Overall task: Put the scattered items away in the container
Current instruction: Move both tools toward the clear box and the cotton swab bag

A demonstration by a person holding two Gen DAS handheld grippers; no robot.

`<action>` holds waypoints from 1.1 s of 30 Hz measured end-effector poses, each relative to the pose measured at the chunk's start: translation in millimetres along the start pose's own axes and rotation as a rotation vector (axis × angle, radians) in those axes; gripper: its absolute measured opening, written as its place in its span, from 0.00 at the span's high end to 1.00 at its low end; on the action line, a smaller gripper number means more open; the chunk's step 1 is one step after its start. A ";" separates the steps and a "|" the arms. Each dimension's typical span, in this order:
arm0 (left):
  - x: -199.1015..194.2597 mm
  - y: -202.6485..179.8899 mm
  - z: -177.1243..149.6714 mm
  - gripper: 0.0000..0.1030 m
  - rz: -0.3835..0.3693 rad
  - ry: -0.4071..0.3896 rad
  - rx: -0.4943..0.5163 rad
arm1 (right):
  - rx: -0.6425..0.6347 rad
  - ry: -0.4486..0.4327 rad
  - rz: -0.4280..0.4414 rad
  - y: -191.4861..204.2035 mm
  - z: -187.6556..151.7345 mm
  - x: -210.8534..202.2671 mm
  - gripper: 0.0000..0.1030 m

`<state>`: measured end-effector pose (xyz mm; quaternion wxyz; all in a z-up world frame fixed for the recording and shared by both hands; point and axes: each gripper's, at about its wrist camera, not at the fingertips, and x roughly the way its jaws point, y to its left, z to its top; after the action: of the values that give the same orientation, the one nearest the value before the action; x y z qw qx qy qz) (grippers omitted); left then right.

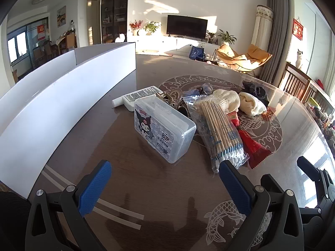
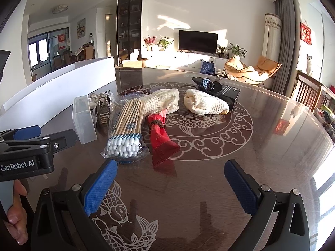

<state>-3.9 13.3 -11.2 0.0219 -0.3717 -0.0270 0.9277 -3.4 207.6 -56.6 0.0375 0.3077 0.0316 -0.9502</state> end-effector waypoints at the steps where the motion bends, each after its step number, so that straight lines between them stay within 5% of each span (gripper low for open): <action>1: -0.1 0.2 -0.1 0.00 0.000 0.000 0.000 | 0.000 0.000 0.000 0.1 0.0 0.0 0.00; 33: -1.6 0.4 -0.5 0.00 0.006 0.001 0.004 | 0.002 0.008 0.006 -0.2 -0.3 1.7 0.00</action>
<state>-2.5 12.8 -10.6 0.0199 -0.3724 -0.0241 0.9275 -4.6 207.8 -57.8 0.0400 0.3117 0.0300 -0.9489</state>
